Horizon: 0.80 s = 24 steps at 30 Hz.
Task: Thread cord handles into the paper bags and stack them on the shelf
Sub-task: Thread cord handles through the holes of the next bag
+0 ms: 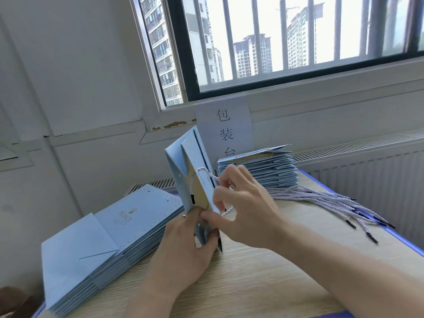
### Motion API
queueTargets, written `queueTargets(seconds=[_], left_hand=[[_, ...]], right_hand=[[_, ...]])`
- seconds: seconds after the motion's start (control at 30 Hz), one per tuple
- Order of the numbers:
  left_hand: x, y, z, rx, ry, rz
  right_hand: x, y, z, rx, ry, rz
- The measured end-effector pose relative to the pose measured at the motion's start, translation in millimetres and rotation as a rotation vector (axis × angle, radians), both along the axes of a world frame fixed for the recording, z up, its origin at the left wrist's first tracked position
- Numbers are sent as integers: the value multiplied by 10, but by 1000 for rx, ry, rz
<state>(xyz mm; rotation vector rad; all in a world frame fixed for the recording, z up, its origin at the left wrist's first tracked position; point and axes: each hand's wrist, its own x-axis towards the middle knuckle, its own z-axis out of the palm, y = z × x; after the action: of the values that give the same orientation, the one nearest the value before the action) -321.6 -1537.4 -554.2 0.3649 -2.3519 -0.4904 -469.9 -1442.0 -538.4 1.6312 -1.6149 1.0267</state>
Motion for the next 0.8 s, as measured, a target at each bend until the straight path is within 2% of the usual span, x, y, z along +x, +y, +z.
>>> queueTargets(seconds=[0.13, 0.43, 0.57, 0.8], left_hand=[[16, 44, 35, -40, 39, -32], [-30, 111, 192, -159, 484, 279], [-93, 105, 269, -317, 542, 204], [-86, 119, 280, -434, 650, 165]], right_hand=[[65, -9, -37, -5, 100, -40], [111, -22, -81, 20, 58, -92], [92, -11, -77, 38, 42, -94], [97, -29, -76, 43, 27, -90]])
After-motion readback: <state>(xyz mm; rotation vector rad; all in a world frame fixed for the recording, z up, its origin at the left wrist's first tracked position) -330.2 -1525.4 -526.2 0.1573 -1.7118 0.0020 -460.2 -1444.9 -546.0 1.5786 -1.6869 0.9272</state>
